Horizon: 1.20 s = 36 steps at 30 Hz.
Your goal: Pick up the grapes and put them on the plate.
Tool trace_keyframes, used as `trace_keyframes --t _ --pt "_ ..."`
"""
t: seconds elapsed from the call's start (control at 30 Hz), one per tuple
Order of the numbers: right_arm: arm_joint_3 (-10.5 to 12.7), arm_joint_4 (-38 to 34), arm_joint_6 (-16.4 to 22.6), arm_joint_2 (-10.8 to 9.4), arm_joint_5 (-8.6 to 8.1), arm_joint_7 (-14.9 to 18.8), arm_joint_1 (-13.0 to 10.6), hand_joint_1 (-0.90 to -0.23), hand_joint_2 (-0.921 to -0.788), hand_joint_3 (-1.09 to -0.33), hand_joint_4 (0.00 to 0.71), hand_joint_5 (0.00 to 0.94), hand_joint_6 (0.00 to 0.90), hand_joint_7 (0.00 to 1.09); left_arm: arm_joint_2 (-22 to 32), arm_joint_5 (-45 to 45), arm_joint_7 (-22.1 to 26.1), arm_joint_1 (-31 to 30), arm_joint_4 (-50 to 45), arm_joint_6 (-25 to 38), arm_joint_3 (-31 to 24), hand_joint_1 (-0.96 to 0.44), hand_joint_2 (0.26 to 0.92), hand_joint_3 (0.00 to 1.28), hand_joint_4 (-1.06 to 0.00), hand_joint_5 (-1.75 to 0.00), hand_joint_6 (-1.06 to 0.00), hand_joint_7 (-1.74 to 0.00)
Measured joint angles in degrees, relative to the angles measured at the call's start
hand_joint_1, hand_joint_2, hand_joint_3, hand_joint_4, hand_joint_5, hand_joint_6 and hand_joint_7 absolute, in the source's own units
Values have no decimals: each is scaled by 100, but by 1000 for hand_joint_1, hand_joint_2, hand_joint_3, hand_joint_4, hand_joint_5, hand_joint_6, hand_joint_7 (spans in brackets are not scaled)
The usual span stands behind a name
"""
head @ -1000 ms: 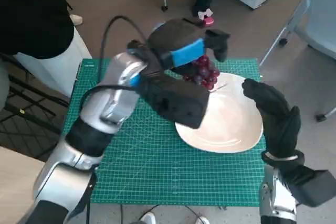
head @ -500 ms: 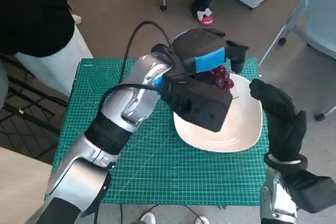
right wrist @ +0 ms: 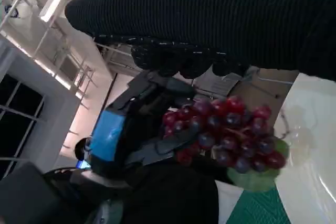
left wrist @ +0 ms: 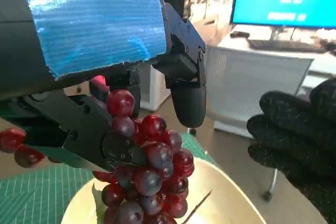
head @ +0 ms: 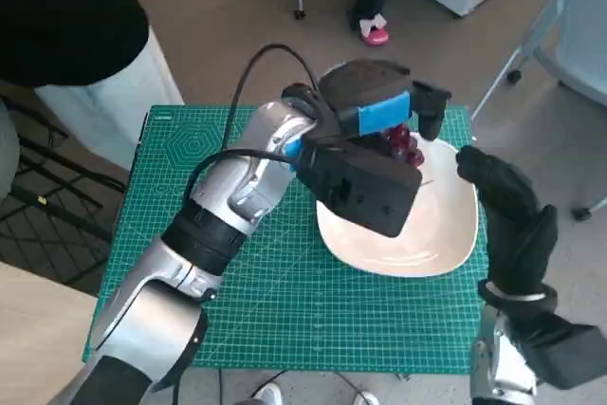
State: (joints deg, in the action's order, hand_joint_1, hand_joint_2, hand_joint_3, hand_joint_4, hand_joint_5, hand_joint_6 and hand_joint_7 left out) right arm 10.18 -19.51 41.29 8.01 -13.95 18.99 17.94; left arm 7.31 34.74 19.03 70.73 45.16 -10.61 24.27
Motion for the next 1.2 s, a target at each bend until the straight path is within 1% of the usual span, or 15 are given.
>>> trace_keyframes --t 0.03,0.07,0.13,0.2,0.23,0.27,0.3,0.33,0.37,0.43,0.5,0.63,0.83,0.97,1.2 --pt "0 -15 11 0 12 -4 0 -629 -921 -850 383 1 159 212 -37 -33 6 20 89 9 -4 255 787 499 -467 -1501 -456 -614" --pt "0 -30 22 -1 24 -10 0 -630 -921 -850 383 1 160 210 -76 -68 16 38 178 20 -7 294 758 541 -484 -1503 -456 -453" --pt "0 -62 41 -4 46 -22 1 -631 -921 -850 383 1 161 208 -153 -135 51 74 359 45 -11 338 717 591 -515 -1496 -432 -255" --pt "-1 -94 60 -8 62 -29 3 -632 -921 -851 382 0 161 205 -222 -180 109 118 544 73 -12 362 683 631 -542 -1485 -392 -143" --pt "-2 -108 70 -11 65 -31 4 -632 -921 -851 382 0 162 204 -252 -200 146 140 634 88 -13 334 662 624 -526 -1380 -369 -101" --pt "-4 -122 78 -15 67 -32 6 -632 -921 -852 382 0 162 203 -275 -215 185 157 710 102 -13 280 653 578 -501 -1189 -350 -72" --pt "-6 -135 84 -20 68 -33 10 -632 -921 -852 382 0 162 202 -289 -225 229 168 771 114 -12 211 653 509 -457 -963 -334 -54" --pt "-10 -147 89 -24 68 -33 14 -632 -921 -852 381 0 163 201 -295 -232 271 174 816 122 -9 126 662 409 -388 -686 -317 -37" --pt "-13 -159 92 -28 69 -34 18 -632 -921 -853 381 0 163 200 -295 -233 311 175 843 132 -2 64 682 313 -331 -477 -304 -26" --pt "-18 -176 96 -30 69 -34 23 -633 -921 -853 381 0 164 198 -284 -219 371 176 874 148 28 -24 712 180 -224 -232 -281 -13" --pt "-24 -192 98 -32 68 -34 31 -635 -921 -853 381 0 165 197 -267 -178 394 181 888 156 78 -94 729 109 -176 -116 -257 -7" --pt "-52 -217 99 -44 67 -33 62 -639 -921 -853 380 0 166 193 -219 -98 376 191 893 143 173 -218 746 49 -142 -28 -228 -4" --pt "-118 -263 98 -57 69 -33 141 -638 -921 -856 377 0 165 189 -108 -91 218 191 938 -11 197 -326 769 29 -149 -9 -221 -3" --pt "-145 -274 98 -60 68 -33 164 -636 -921 -859 375 0 164 188 -35 -86 -18 169 994 -154 200 -359 811 35 -178 -15 -244 -13" --pt "-173 -295 98 -75 65 -28 198 -619 -921 -862 375 0 164 186 149 3 -555 -7 968 -415 230 -368 877 24 -231 -11 -307 -27"
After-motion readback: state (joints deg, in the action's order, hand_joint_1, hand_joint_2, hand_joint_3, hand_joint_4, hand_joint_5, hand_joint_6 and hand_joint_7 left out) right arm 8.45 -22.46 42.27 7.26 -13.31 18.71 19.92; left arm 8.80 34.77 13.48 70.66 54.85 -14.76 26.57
